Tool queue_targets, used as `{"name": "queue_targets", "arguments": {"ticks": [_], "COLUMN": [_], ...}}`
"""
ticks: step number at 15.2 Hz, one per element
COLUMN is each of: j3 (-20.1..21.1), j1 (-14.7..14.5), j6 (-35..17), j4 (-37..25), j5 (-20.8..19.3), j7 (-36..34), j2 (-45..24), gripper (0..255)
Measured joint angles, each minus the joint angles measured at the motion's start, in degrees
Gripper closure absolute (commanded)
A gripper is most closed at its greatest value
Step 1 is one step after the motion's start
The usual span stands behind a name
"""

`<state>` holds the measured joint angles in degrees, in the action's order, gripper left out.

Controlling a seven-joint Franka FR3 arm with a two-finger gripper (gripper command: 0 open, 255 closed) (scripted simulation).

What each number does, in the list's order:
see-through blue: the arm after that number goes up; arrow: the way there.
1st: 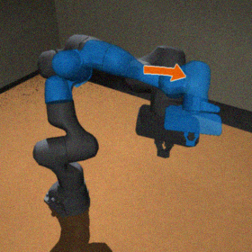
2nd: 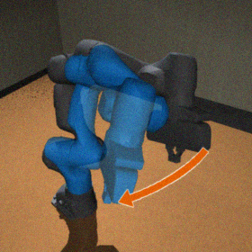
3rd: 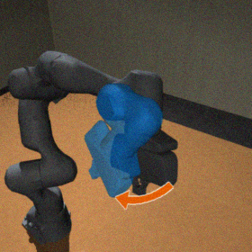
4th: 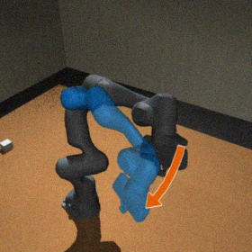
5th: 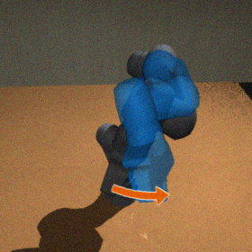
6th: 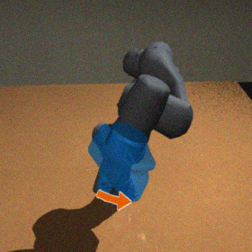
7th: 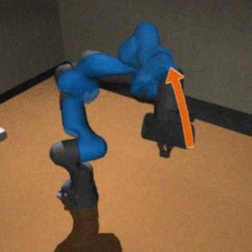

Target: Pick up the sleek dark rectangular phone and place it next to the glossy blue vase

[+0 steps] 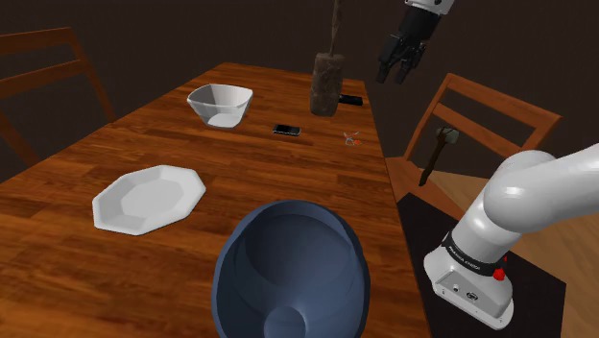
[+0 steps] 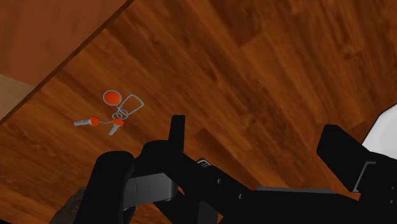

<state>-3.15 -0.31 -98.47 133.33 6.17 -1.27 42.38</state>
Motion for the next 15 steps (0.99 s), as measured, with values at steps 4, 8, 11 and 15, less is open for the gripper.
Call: {"name": "queue_targets", "arguments": {"ticks": [4, 8, 11, 15], "j3": [-0.3, -1.3, -1.6, -1.8], "j1": [-0.6, -1.6, -2.5, -3.4], "j6": [-2.6, -7.8, -11.2, -15.1], "j4": [-0.8, -2.6, -5.3, -9.1], "j5": [-0.4, -1.1, -1.4, -1.6], "j7": [2.0, 6.3, 9.0, 12.6], "j2": [-4.1, -12.2, -19.1, -27.7], "gripper": [0, 0, 0, 0]}}
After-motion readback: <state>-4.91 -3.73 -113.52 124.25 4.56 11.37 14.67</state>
